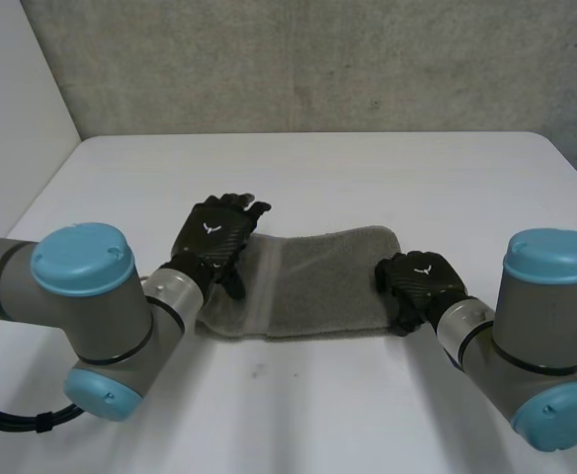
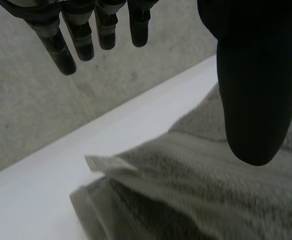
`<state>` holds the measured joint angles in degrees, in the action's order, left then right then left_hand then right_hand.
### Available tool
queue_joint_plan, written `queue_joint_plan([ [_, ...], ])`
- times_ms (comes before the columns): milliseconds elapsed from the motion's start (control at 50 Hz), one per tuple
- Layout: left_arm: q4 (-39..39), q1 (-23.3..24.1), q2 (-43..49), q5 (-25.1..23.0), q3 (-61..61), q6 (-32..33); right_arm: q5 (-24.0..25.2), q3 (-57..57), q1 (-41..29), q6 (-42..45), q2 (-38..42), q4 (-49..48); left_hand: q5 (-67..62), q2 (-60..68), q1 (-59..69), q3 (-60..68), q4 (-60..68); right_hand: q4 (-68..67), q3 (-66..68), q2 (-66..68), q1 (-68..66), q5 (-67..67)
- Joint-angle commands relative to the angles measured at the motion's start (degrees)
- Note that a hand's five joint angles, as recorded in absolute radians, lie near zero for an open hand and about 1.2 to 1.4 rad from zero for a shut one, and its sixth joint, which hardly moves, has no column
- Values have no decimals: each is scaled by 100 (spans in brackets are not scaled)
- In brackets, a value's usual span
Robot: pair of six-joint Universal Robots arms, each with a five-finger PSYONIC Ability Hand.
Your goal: Fold the towel.
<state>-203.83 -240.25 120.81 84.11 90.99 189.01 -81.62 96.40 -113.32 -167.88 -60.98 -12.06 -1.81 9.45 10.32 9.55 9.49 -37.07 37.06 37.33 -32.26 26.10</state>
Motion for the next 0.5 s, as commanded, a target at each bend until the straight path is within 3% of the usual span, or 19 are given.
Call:
queue_joint_plan([
  [20, 28, -48, 153, 53, 156, 48, -56, 116, 91, 80, 157, -912, 109, 127, 40, 117, 122, -4293, 4294, 4267, -4774, 4390],
  [240, 89, -65, -330, 167, 877, 110, -100, -394, -216, 1873, -203, -1439, 76, 160, 74, 150, 156, -4293, 4294, 4267, -4774, 4390],
  [280, 98, -101, -453, 167, 974, 92, -56, -788, -951, 2153, -29, -1448, 42, 194, 107, 184, 190, -4293, 4294, 4267, -4774, 4390],
  [380, 133, -600, -988, 447, 1351, 84, 41, -1359, -1787, 2207, 393, -1440, 42, 194, 107, 184, 190, -4293, 4294, 4267, -4774, 4390],
  [500, 168, -1059, -1288, 729, 1580, 66, 322, -1642, -2343, 2189, 895, -1422, 59, 177, 91, 167, 173, -4293, 4294, 4267, -4774, 4390],
])
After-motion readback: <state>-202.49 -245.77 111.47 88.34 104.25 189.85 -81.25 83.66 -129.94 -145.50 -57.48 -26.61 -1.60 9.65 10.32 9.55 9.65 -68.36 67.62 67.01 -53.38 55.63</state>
